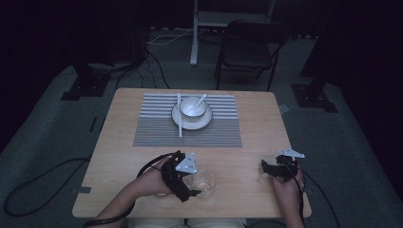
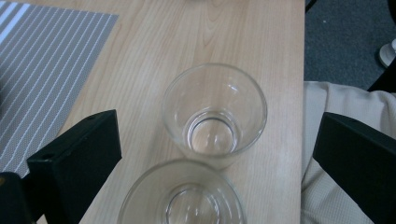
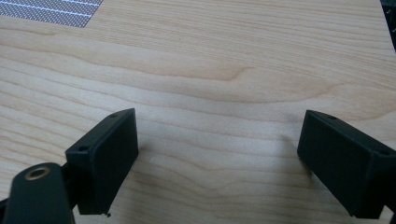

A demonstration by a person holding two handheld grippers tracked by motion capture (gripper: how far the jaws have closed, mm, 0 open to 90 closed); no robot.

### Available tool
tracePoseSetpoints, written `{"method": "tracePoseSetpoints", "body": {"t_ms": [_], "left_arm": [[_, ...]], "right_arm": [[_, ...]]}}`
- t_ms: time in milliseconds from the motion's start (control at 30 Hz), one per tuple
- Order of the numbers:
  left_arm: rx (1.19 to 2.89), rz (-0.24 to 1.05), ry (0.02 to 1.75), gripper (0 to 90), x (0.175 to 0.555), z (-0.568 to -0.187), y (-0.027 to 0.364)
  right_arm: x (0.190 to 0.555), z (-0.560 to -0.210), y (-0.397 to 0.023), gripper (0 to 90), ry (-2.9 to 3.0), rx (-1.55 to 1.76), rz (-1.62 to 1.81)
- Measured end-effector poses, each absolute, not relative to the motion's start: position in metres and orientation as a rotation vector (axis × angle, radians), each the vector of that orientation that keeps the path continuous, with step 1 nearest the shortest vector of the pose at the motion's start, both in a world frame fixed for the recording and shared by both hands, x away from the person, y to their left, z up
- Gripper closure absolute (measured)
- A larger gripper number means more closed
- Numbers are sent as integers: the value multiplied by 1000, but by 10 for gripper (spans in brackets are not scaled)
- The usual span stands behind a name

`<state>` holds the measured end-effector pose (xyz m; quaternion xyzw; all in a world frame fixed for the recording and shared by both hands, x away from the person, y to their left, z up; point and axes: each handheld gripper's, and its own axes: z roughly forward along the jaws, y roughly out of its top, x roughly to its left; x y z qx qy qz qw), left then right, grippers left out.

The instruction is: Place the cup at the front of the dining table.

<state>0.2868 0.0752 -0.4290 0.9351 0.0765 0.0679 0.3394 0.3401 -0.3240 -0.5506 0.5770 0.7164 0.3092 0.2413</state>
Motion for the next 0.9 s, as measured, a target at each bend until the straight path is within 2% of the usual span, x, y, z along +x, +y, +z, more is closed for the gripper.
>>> {"method": "tracePoseSetpoints", "body": {"t_ms": [900], "left_arm": [[2604,129,152,11,299,-454,29]], "right_arm": [[340,-551,-324,118,1960,1578,846]]}}
